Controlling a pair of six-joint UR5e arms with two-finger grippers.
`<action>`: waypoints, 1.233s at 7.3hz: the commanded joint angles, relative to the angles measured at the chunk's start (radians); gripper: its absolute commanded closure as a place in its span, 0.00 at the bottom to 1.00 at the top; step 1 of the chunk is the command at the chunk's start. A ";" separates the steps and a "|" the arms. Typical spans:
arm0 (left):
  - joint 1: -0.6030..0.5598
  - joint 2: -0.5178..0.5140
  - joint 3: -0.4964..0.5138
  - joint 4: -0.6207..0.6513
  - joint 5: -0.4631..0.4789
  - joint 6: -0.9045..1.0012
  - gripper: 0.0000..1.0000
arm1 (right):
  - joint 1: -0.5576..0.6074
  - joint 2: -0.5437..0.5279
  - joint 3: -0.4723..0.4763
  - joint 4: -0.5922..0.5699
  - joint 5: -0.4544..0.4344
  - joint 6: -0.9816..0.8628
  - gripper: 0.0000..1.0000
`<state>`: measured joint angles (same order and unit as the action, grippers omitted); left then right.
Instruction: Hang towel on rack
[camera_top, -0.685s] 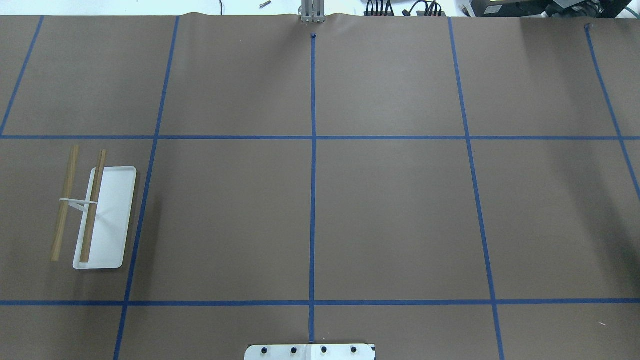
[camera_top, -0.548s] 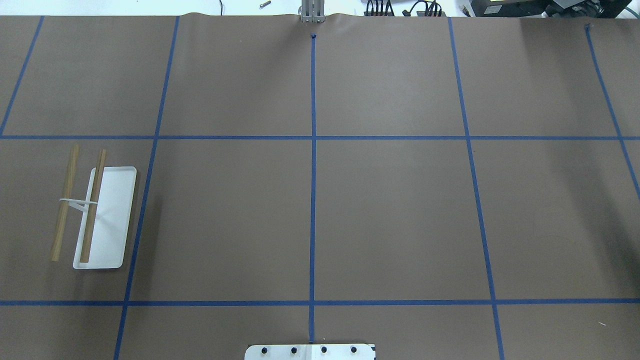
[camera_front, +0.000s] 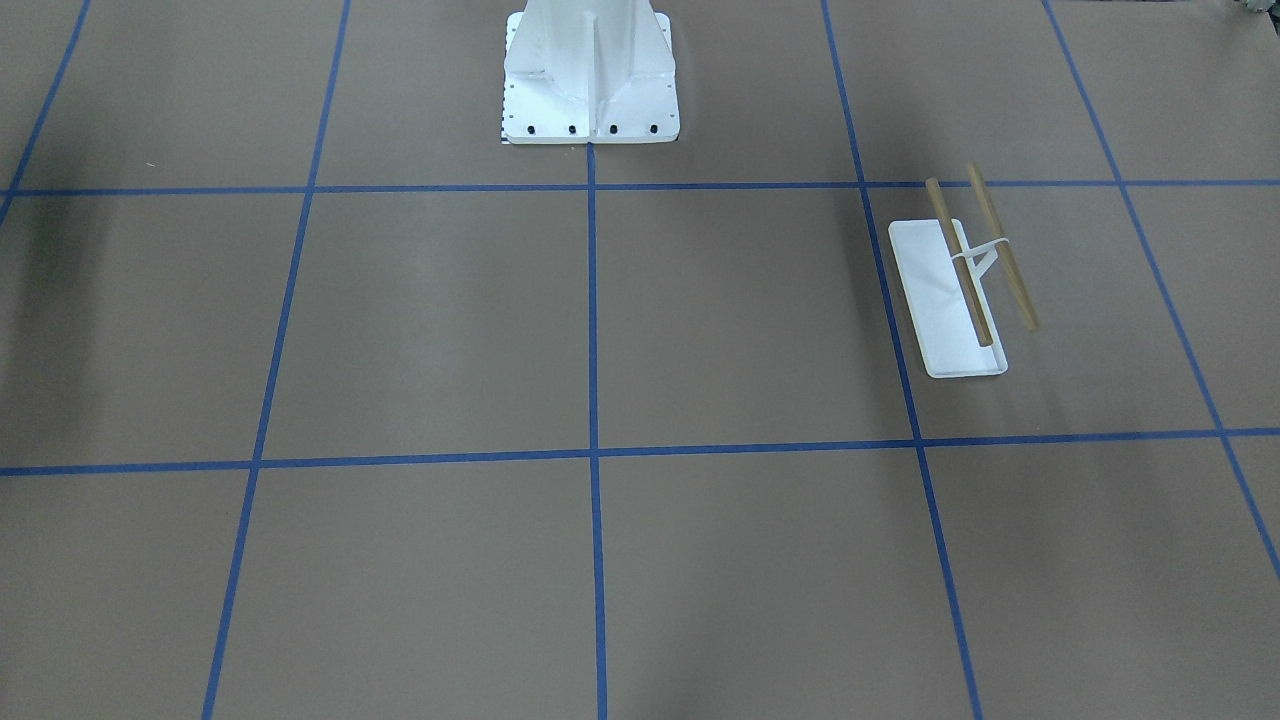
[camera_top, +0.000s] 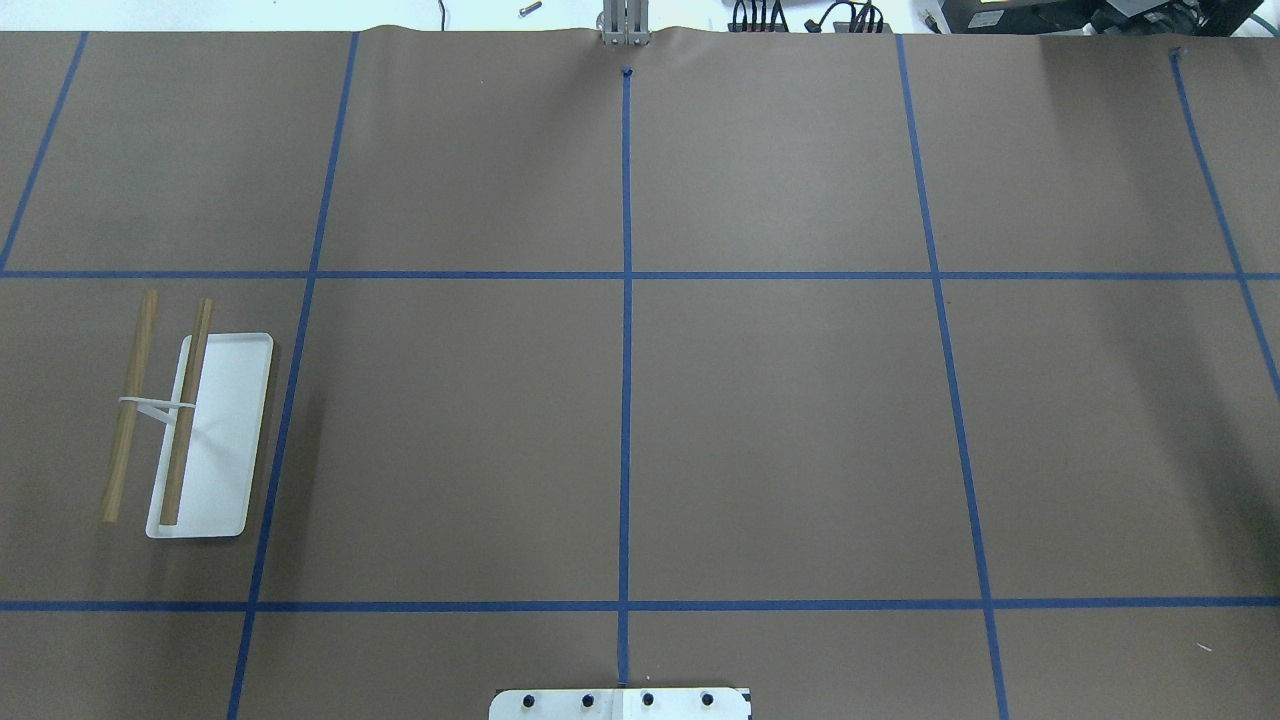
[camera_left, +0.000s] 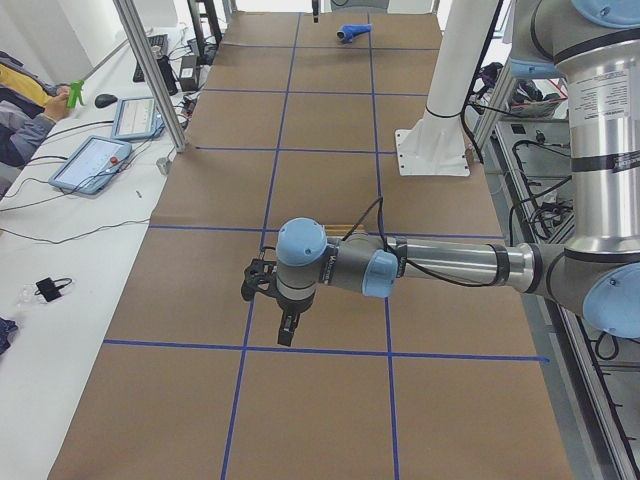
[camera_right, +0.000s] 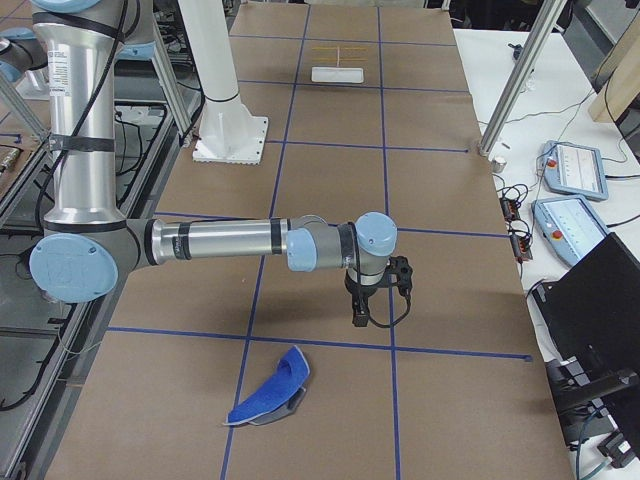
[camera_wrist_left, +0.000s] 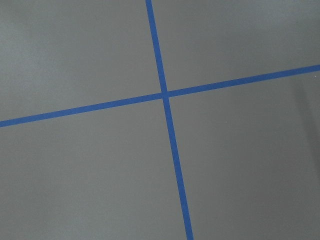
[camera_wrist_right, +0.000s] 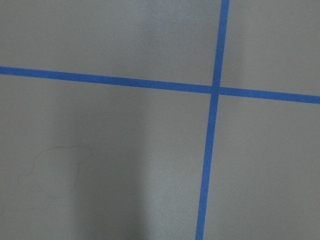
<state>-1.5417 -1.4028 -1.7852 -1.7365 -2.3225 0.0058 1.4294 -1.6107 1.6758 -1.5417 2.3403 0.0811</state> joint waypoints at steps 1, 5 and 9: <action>0.000 0.015 0.000 -0.023 0.000 -0.001 0.02 | -0.001 0.000 -0.017 0.000 -0.001 -0.007 0.00; 0.002 0.018 0.004 -0.032 -0.001 -0.045 0.02 | -0.001 -0.011 -0.125 0.000 0.010 0.003 0.00; 0.003 0.018 0.004 -0.060 -0.001 -0.112 0.02 | -0.001 -0.009 -0.149 0.006 0.031 0.003 0.00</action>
<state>-1.5387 -1.3854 -1.7814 -1.7938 -2.3241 -0.1015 1.4281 -1.6179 1.5347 -1.5396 2.4174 0.0832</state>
